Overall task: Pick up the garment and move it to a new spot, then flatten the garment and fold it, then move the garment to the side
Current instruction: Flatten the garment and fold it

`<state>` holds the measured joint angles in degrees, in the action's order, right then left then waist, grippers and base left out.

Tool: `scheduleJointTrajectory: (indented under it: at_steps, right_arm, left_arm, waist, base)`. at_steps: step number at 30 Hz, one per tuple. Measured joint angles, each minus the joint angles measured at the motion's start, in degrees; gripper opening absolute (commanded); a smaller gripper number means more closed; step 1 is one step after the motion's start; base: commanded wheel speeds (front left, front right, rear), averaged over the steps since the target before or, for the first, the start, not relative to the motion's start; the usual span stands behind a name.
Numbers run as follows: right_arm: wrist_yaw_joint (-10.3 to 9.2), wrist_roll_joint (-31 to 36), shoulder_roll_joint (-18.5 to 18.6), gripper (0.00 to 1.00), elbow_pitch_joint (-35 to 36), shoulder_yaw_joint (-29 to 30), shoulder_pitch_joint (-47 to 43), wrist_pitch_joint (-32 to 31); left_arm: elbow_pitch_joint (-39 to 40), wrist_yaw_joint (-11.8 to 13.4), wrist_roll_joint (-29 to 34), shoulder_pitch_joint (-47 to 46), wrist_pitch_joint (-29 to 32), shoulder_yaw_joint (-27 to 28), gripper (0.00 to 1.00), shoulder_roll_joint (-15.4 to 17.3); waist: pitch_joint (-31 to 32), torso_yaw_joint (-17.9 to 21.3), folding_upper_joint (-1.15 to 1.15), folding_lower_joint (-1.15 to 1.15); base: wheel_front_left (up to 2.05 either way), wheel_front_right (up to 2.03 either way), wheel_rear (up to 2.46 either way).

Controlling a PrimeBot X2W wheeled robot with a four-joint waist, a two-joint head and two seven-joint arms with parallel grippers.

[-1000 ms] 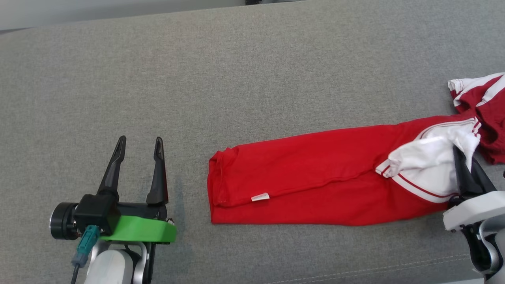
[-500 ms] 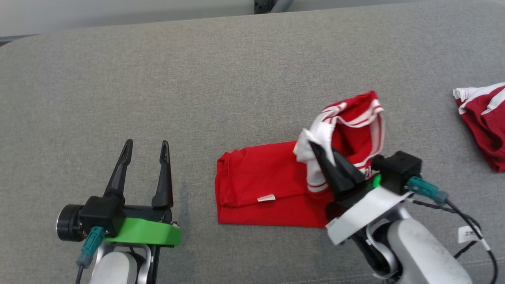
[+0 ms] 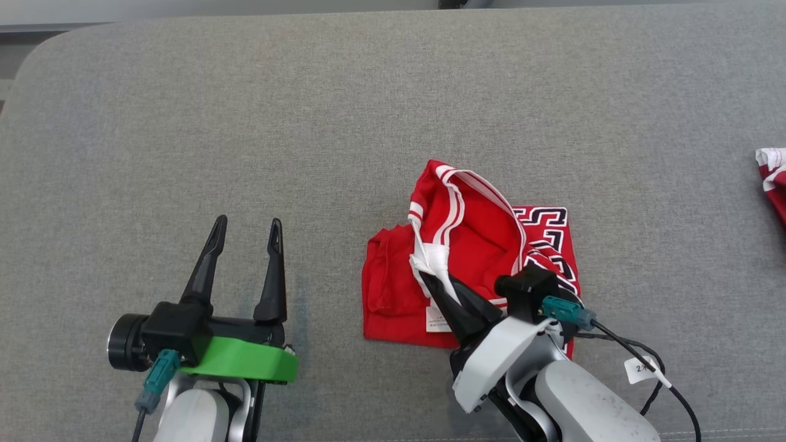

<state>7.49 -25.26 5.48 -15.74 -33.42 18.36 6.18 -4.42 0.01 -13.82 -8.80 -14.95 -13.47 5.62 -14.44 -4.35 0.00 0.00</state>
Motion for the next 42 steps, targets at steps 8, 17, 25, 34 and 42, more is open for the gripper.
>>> scheduleJointTrajectory:
  at_steps: [8, 17, 25, 34, 42]
  right_arm:
    - [0.00, -0.9, 0.0, 1.00, -0.6, -4.4, 2.0, 4.5]
    - [0.00, 1.1, 3.4, 1.00, 11.0, -1.3, 0.6, 8.6]
    - [0.00, 4.7, 5.7, 1.00, 19.1, 16.0, -7.0, 8.9]
    - [0.00, 5.9, 8.0, 1.00, 15.5, 33.3, -14.3, 8.9]
    - [0.00, 6.0, 7.8, 1.00, 13.3, 35.1, -15.1, 8.9]
  left_arm:
    - [-0.6, -0.1, 0.5, -0.4, 0.0, 0.5, 1.00, -0.3]
    - [-1.0, 0.1, 0.9, -0.4, 0.0, 1.8, 1.00, 0.1]
    - [-1.1, 1.4, 1.5, -0.2, 0.0, 3.4, 1.00, 1.1]
    - [-1.0, 2.6, 1.5, 1.3, 0.7, 4.3, 1.00, 2.6]
    - [-0.4, 3.0, 1.5, 2.1, 1.3, 4.1, 1.00, 3.1]
  waist:
    - [-0.2, 0.3, 0.00, 0.00]
    - [0.5, 1.7, 0.00, 0.00]
    - [1.1, 3.2, 0.00, 0.00]
    - [2.2, 4.5, 0.00, 0.00]
    - [2.8, 4.7, 0.00, 0.00]
  base:
    - [0.00, 0.00, 0.00]
    - [0.00, 0.00, 0.00]
    - [0.00, 0.00, 0.00]
    - [0.00, 0.00, 0.00]
    - [0.00, 0.00, 0.00]
